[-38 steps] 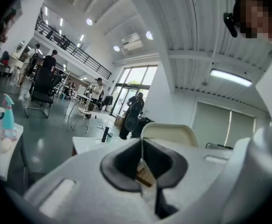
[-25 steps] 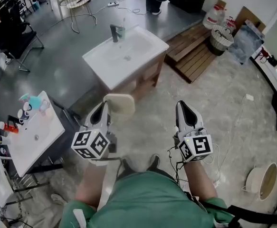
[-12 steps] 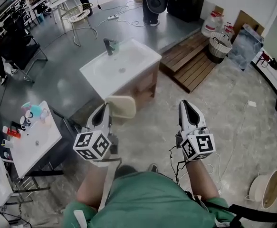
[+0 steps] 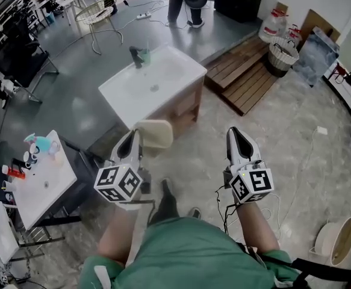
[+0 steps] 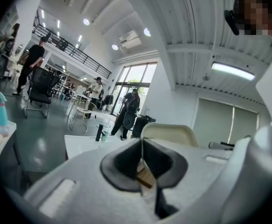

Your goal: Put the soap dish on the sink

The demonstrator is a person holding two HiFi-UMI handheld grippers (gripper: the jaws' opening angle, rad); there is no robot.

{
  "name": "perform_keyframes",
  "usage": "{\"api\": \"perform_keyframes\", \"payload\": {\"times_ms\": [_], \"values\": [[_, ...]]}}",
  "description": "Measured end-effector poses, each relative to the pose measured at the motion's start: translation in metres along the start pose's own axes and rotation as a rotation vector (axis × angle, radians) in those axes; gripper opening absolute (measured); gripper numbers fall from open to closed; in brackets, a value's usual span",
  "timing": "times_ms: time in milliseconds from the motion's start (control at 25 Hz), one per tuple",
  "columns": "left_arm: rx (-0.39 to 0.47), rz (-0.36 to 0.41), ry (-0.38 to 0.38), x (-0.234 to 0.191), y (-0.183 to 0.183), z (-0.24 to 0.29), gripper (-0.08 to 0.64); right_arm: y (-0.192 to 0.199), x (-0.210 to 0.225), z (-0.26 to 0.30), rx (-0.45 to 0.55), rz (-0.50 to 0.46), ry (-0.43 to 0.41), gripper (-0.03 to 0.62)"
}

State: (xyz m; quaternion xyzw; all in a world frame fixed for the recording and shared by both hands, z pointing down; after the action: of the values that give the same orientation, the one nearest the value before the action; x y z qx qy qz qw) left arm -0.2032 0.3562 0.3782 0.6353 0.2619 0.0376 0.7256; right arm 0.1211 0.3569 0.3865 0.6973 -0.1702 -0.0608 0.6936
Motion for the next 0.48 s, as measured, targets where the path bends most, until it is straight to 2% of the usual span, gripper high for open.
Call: {"api": "perform_keyframes", "payload": {"times_ms": [480], "values": [[-0.023,-0.087,0.079,-0.156,-0.032,0.122,0.009,0.011,-0.04,0.169,-0.058,-0.082,0.076,0.009]]}}
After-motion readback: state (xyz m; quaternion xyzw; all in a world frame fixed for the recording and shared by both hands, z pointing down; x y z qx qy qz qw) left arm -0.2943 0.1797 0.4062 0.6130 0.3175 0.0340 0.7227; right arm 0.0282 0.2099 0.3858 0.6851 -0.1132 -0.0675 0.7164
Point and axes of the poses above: the fingertips, and each gripper's own axes: z forward along the fingers, x to its right, y out of its underside, the point moved 8 cm from there along -z, backward along the fingers, and after that the axes turned 7 degrees about y, right-handed, at the moved point
